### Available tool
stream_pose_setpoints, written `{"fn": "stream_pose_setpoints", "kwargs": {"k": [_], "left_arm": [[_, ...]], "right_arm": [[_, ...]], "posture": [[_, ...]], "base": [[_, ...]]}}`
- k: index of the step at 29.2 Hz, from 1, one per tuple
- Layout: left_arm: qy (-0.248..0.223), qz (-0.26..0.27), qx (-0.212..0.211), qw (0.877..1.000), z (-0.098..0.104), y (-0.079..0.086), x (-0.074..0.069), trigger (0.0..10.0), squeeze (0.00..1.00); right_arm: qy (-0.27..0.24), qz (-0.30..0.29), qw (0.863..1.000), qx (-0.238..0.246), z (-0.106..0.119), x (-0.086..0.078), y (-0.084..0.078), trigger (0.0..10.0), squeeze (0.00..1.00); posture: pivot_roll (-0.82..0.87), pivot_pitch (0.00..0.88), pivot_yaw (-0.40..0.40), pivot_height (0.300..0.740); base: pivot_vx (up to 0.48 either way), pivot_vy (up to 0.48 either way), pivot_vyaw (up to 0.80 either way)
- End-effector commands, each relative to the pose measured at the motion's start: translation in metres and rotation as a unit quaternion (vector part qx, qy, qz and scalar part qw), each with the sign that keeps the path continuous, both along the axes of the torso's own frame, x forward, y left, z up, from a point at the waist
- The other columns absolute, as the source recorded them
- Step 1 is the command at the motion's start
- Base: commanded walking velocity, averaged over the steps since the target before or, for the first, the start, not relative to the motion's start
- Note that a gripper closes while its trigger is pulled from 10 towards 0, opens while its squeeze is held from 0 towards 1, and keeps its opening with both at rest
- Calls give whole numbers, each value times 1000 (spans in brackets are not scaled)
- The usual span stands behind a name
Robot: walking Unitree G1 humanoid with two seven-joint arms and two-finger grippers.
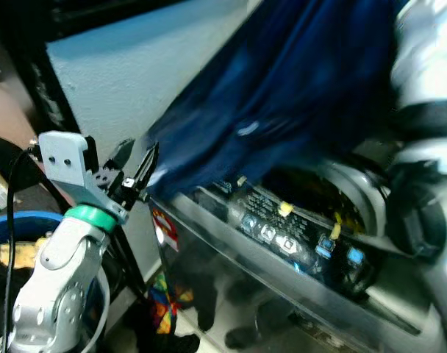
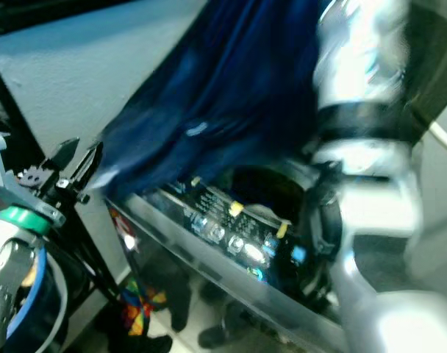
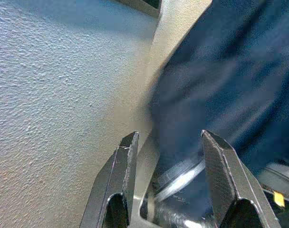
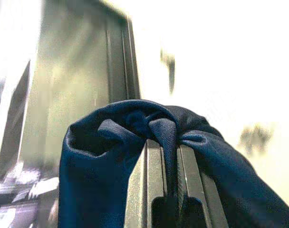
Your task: Clothes washing
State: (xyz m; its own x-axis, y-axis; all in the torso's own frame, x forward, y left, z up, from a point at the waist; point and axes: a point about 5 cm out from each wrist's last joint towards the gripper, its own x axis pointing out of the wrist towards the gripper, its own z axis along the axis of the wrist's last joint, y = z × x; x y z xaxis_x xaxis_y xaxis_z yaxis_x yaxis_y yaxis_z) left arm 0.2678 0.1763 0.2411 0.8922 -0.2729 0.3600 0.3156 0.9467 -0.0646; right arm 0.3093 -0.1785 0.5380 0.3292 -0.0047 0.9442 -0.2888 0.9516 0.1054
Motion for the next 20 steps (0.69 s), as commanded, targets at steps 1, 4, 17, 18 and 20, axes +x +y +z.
{"fn": "stream_pose_setpoints", "kwargs": {"k": [1, 4, 17, 18, 20], "left_arm": [[1, 1, 5, 1000, -1, -1, -1, 10000, 0], [2, 1, 5, 1000, -2, -2, -1, 10000, 0], [2, 25, 27, 999, 2, 3, -3, 10000, 0], [0, 32, 26, 999, 3, 4, -2, 10000, 0], [2, 51, 29, 998, 4, 8, 1, 10000, 0]], "right_arm": [[31, 1, 999, -8, -16, 14, 1, 10000, 0], [54, 0, 998, -27, -29, 25, 8, 10000, 0], [270, 153, 917, -249, -160, 67, 81, 10000, 0], [291, 171, 902, -269, -173, 67, 88, 10000, 0], [340, 195, 852, -346, -214, 63, 109, 10000, 0]], "posture": [[168, 1, 1, 740], [168, 1, 1, 740], [167, 9, 20, 740], [167, 9, 20, 740], [167, 13, 23, 740]], "base": [[0, 0, -800], [0, 0, -800], [0, 0, -800], [0, 0, -800], [0, 0, 0]]}}
